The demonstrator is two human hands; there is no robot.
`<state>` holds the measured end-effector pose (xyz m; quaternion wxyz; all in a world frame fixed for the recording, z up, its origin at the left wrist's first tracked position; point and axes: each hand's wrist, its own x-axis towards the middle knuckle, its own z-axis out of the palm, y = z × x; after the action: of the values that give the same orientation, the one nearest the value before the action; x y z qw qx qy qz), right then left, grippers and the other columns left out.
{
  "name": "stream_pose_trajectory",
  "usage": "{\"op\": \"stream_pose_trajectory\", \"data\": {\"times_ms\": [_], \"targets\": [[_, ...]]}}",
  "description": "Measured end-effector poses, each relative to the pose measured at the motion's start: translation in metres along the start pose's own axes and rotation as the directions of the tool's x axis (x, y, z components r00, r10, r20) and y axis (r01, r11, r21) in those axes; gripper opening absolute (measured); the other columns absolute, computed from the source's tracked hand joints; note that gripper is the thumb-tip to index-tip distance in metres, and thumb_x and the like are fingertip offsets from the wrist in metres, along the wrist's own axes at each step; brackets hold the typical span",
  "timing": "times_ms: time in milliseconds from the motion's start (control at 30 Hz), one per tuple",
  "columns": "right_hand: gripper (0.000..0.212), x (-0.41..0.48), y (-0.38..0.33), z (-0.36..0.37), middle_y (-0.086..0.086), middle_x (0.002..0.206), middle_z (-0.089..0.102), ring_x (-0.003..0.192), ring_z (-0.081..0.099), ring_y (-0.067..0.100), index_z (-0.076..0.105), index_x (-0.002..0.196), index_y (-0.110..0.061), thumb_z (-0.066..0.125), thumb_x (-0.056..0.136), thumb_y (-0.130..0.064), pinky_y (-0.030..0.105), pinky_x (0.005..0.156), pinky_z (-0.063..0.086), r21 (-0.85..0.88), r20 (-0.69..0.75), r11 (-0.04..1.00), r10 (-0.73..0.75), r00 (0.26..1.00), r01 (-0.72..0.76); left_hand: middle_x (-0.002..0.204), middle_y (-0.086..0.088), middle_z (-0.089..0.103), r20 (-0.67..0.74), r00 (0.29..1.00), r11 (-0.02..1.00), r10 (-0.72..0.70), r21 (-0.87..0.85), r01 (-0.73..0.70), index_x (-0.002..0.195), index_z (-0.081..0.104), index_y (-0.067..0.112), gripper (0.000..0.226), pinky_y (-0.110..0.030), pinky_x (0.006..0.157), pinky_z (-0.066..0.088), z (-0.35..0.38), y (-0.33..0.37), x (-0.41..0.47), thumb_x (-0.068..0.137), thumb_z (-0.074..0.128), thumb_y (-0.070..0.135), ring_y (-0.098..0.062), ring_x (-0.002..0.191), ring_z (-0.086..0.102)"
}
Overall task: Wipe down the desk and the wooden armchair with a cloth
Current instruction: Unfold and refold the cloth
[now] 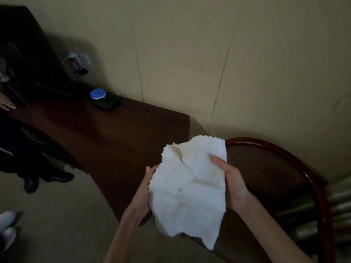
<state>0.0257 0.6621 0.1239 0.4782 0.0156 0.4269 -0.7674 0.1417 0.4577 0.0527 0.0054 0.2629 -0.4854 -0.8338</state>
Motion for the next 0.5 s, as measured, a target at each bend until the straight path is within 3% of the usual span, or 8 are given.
{"op": "stream_pose_trajectory", "data": {"times_ms": [67,133,200,300,367,433,500], "targets": [[0.039,0.000,-0.002,-0.006,0.009,0.111,0.072,0.101,0.069,0.033,0.054,0.125,-0.027,0.061,0.087,-0.036,0.043,0.072,0.059,-0.013,-0.018,1.000,0.012,1.000,-0.012,0.128,-0.002,0.065,0.058,0.998,0.995,-0.031,0.093,0.026,0.123,0.061,0.028,0.085,-0.047,0.107,0.040,-0.001,-0.001,0.001,0.059,0.046,0.083,-0.026,0.123,0.057],[0.039,0.001,-0.004,-0.012,0.009,0.113,0.072,0.102,0.069,0.033,0.055,0.125,-0.026,0.061,0.088,-0.037,0.044,0.074,0.059,-0.013,-0.039,0.999,0.029,0.999,-0.029,0.132,-0.003,0.063,0.156,0.977,0.988,-0.147,0.078,0.137,0.127,0.062,0.027,0.094,-0.046,0.108,0.039,-0.001,-0.001,0.002,0.056,0.052,0.089,-0.026,0.126,0.056],[0.041,0.003,-0.007,-0.018,0.009,0.116,0.071,0.106,0.068,0.033,0.057,0.127,-0.024,0.063,0.088,-0.037,0.045,0.077,0.058,-0.021,-0.056,0.999,0.028,0.998,-0.029,0.132,-0.004,0.063,0.215,0.960,0.983,-0.180,0.062,0.170,0.125,0.063,0.028,0.086,-0.042,0.101,0.047,0.000,0.003,-0.001,0.065,0.050,0.087,-0.025,0.124,0.058],[0.032,0.006,-0.009,-0.030,0.008,0.120,0.069,0.110,0.066,0.030,0.071,0.115,-0.024,0.068,0.086,-0.038,0.042,0.078,0.058,-0.013,-0.020,0.999,0.032,0.999,-0.032,0.126,-0.002,0.065,0.039,0.997,0.976,-0.069,0.210,0.059,0.119,0.060,0.045,0.062,-0.033,0.074,0.059,0.008,0.002,0.005,0.064,0.073,0.070,-0.018,0.102,0.070],[0.032,0.007,-0.002,-0.040,0.009,0.124,0.067,0.113,0.064,0.030,0.072,0.113,-0.025,0.064,0.089,-0.044,0.041,0.080,0.058,0.053,-0.009,0.998,0.040,0.999,-0.040,0.124,-0.001,0.063,-0.061,0.995,0.980,0.077,0.188,-0.065,0.121,0.053,0.051,0.066,-0.035,0.071,0.060,0.007,-0.004,0.012,0.063,0.085,0.052,-0.019,0.097,0.072],[0.043,0.009,0.014,-0.048,0.010,0.130,0.064,0.118,0.061,0.030,0.062,0.129,-0.021,0.057,0.093,-0.045,0.042,0.087,0.055,0.101,0.016,0.993,0.063,0.998,-0.064,0.120,-0.001,0.066,-0.071,0.981,0.978,0.179,0.118,-0.170,0.124,0.051,0.049,0.066,-0.041,0.073,0.060,0.006,-0.008,0.016,0.068,0.085,0.041,-0.024,0.100,0.071],[0.059,0.012,0.031,-0.052,0.011,0.126,0.065,0.114,0.064,0.028,0.045,0.142,-0.013,0.058,0.089,-0.035,0.042,0.087,0.055,0.021,-0.022,0.995,0.094,0.995,-0.094,0.117,-0.007,0.068,-0.062,0.980,0.978,0.191,0.093,-0.184,0.124,0.049,0.048,0.064,-0.046,0.076,0.059,0.003,-0.011,0.015,0.072,0.083,0.033,-0.032,0.101,0.070]]}}
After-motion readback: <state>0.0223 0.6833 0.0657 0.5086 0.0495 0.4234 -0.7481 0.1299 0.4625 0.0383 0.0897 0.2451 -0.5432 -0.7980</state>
